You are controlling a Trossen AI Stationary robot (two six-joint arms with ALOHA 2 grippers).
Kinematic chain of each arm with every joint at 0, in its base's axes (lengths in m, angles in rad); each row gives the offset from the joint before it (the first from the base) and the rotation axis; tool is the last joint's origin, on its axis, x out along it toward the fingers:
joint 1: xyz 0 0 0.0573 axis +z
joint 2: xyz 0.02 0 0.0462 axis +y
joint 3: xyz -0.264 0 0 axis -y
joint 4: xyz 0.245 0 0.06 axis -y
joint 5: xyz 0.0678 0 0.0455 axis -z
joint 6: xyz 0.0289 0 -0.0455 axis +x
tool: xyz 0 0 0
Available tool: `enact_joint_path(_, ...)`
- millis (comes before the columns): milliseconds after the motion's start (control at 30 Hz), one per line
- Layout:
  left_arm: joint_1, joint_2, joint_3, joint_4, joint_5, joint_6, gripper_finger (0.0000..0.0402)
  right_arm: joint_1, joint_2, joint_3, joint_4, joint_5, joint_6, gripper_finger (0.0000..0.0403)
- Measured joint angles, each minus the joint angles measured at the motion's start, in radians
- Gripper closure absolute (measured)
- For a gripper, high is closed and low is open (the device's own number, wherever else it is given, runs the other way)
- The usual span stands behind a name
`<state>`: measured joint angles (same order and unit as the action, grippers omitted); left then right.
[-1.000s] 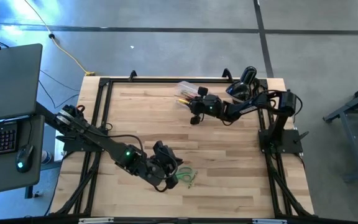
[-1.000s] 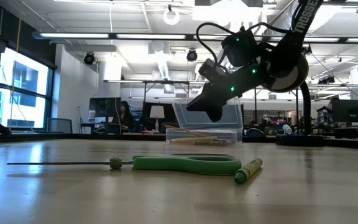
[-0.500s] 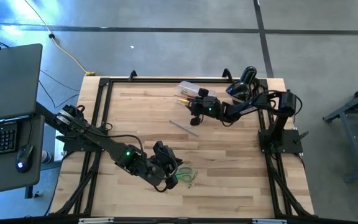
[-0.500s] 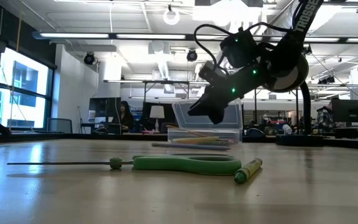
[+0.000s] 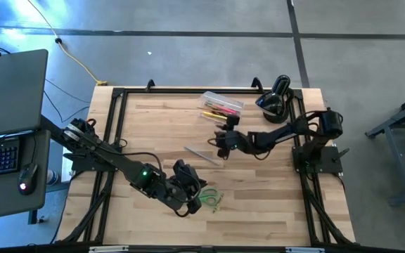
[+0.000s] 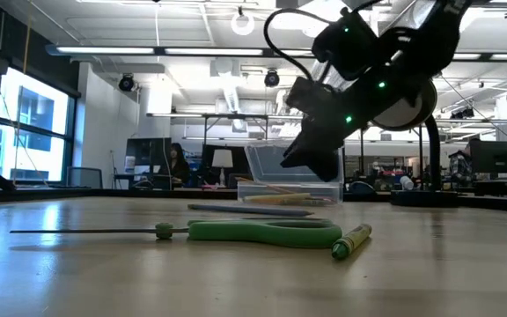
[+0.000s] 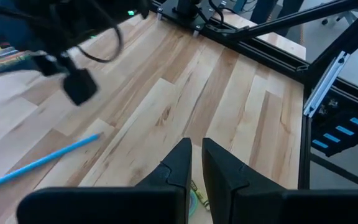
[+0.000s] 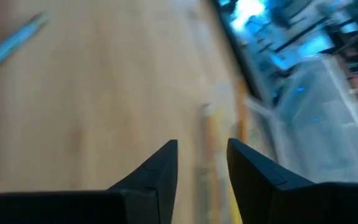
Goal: Pick & place school supplies into a supply box
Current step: Adjust the supply box
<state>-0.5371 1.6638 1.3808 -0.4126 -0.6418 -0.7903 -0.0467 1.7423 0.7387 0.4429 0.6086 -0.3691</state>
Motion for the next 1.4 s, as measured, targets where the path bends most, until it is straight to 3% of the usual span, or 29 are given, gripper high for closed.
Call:
enact_joint_path(133,0.000,0.000,0.000,-0.002,-0.001,0.000,0.0334,0.001,-0.037,0.000,-0.111,-0.059,0.054,0.0286)
enact_joint_path(367,-0.008,-0.009,0.000,-0.011,-0.002,-0.001,0.0334,-0.150,-0.044,-0.002,-0.174,-0.231,0.191,0.0286)
enact_joint_path(667,-0.021,-0.013,0.001,-0.017,0.004,0.000,0.0334,-0.242,-0.049,-0.001,-0.146,-0.314,0.191,0.0286)
enact_joint_path(867,-0.021,-0.013,0.001,-0.039,0.003,0.000,0.0335,-0.305,-0.049,0.003,-0.248,-0.416,0.186,0.0288)
enact_joint_path(1000,-0.021,-0.013,0.001,-0.039,0.004,0.000,0.0335,-0.323,-0.045,-0.002,-0.321,-0.428,0.186,0.0312)
enact_joint_path(1200,-0.021,-0.013,0.001,-0.037,0.004,0.000,0.0334,-0.312,-0.047,0.000,-0.361,-0.487,0.156,0.0392)
enact_joint_path(1400,-0.021,-0.013,0.001,-0.035,0.009,-0.007,0.0334,-0.267,-0.051,0.003,-0.461,-0.497,0.164,0.0384)
